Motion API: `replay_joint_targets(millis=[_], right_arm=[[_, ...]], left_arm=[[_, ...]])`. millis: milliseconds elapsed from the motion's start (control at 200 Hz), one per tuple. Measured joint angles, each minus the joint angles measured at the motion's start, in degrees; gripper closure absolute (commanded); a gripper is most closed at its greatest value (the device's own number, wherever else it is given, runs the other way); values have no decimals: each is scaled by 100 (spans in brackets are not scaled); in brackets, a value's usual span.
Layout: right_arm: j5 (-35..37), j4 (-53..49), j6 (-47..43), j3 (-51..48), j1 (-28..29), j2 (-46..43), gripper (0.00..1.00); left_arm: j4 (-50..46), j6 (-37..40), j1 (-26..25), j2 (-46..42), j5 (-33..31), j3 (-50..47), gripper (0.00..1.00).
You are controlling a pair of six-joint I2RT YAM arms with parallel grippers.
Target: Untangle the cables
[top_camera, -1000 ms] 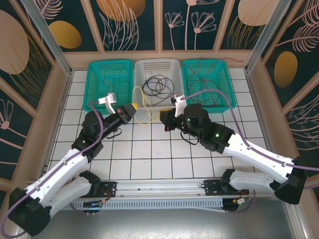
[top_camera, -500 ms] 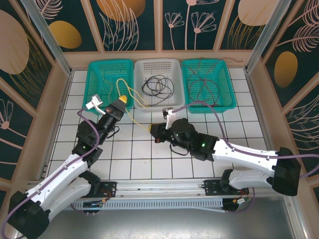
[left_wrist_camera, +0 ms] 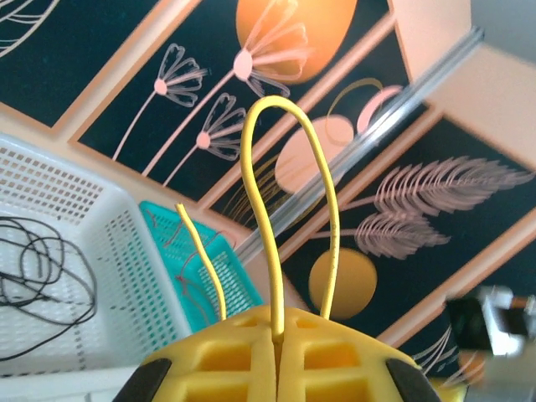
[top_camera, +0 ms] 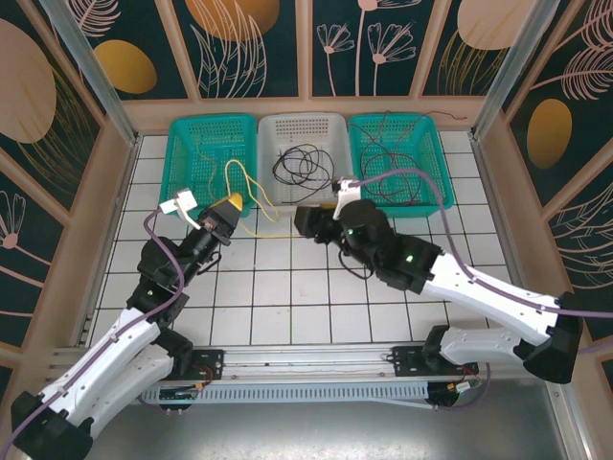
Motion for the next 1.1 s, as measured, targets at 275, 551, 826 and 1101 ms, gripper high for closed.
replay_joint_targets(millis=[275,551,826,1101], right_arm=[[-2006,-621,-426,1488,-1451,638,33],[-3296,-852,-695,1897,-1228,1589,44],[-3783,-743,-684,1895,-1207,1657,54],[-3856,-544,-551,1797,-1217,1674,95]], left_arm=[[-723,949,0,-170,1158,262,100],[-715,1235,0,61,1930,553,100],[-688,1248,0,87,2173,579,100],[-695,1294,0,87,2166,590,100]])
